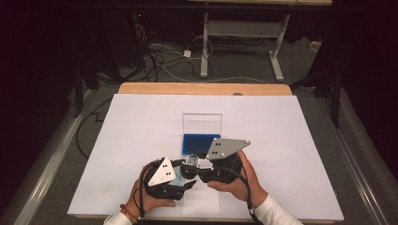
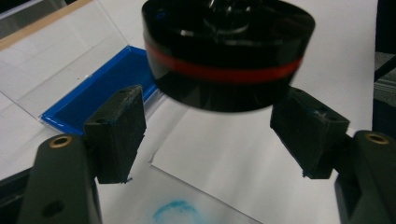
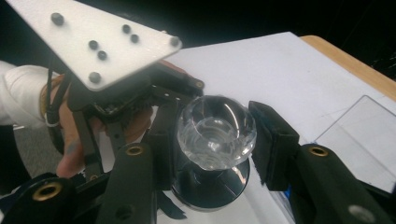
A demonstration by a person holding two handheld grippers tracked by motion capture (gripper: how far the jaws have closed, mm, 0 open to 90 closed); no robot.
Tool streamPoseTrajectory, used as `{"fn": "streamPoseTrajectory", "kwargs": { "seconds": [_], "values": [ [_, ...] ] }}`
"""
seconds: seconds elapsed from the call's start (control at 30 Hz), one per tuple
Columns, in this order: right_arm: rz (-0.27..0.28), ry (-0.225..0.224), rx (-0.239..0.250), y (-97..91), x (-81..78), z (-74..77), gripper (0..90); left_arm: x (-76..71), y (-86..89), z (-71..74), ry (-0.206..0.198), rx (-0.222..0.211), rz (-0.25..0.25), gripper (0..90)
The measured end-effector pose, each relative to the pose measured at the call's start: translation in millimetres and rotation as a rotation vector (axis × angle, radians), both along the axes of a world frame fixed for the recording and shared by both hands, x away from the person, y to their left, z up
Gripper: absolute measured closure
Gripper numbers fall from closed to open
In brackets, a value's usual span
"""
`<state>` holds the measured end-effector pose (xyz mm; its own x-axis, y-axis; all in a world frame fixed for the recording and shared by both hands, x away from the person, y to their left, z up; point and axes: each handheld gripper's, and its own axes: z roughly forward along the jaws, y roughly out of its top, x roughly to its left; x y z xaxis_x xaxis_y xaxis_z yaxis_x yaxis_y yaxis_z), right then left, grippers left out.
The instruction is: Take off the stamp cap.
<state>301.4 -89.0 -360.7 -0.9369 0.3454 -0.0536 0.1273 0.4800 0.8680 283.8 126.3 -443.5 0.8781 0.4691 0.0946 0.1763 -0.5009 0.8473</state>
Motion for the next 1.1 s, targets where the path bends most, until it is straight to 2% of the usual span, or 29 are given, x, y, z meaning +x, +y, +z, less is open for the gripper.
{"fn": "streamPoseTrajectory", "kwargs": {
  "seconds": [0.33, 0.47, 0.77, 1.1],
  "values": [
    [0.006, 0.02, -0.035, 3.1, -1.2, -12.6, 57.0, -1.4, -0.7, -1.9, 0.004, 0.002, -0.018, 27.4],
    [0.007, 0.024, -0.04, 3.0, -0.6, -14.8, 57.0, -1.4, -1.2, -2.7, 0.003, 0.014, -0.023, 28.5],
    [0.001, 0.042, -0.038, 1.3, 0.7, -17.5, 56.9, -3.1, -4.7, -3.4, -0.017, 0.072, -0.029, 35.8],
    [-0.005, 0.055, -0.037, 0.6, 1.8, -20.6, 56.9, -3.3, -6.2, -4.4, -0.015, 0.083, -0.03, 36.0]
  ]
}}
